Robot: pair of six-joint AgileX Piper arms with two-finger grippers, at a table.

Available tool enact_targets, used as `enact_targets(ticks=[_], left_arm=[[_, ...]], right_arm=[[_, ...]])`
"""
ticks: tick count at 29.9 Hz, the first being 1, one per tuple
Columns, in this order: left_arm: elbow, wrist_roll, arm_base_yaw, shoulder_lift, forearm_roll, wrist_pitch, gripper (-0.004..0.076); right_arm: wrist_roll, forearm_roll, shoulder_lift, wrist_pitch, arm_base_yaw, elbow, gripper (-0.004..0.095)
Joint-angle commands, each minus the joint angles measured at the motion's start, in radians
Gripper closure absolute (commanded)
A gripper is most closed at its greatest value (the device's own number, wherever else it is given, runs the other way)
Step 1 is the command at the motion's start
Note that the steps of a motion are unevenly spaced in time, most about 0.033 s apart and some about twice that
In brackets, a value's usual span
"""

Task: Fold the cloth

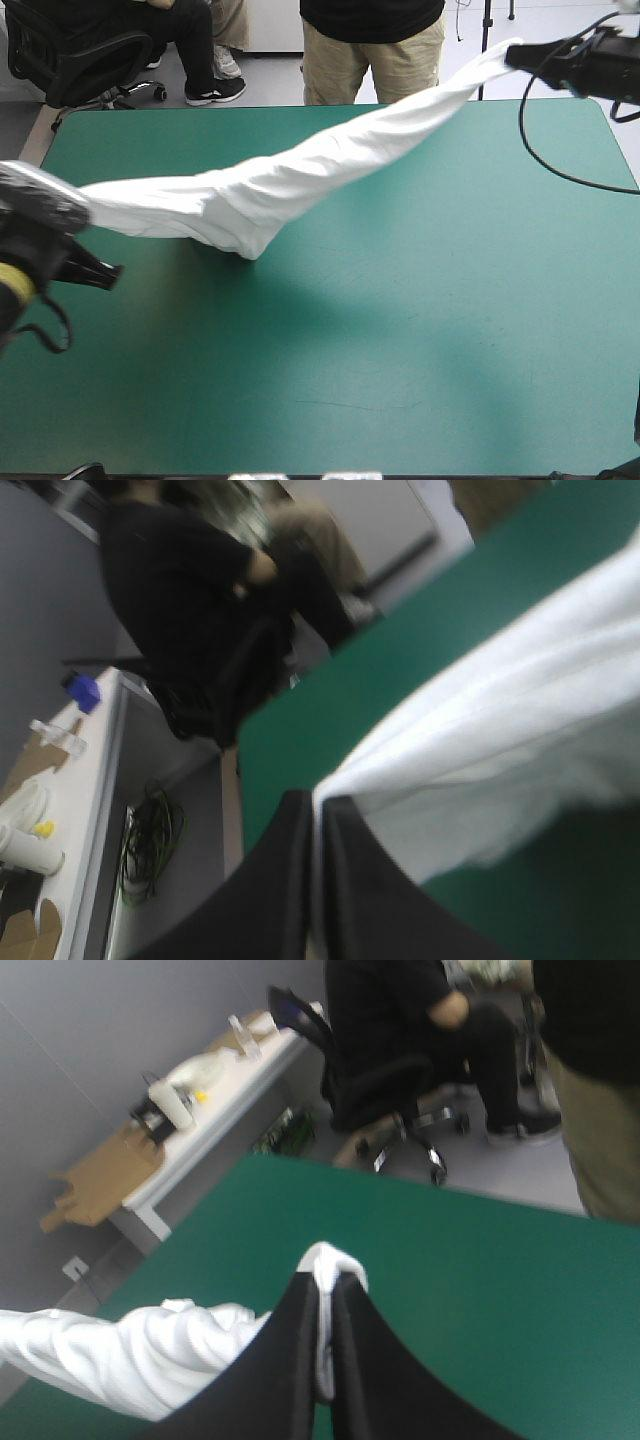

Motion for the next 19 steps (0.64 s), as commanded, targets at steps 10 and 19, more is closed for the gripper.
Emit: enact_targets(ticks=[10,19], left_arm=[[-0.923,0.358,-0.001,0.24,0.105,0.006,0.0733],[-1.133,0.399,-0.001,0.442,0.032,-0.058,0.0733]], right_arm=[[0.067,0.102,-0.188,-0.001,-0.121,-0.492,0.0925],[0.262,-0.426,-0.281,0.0,-0.117,-0.746,0.0925]])
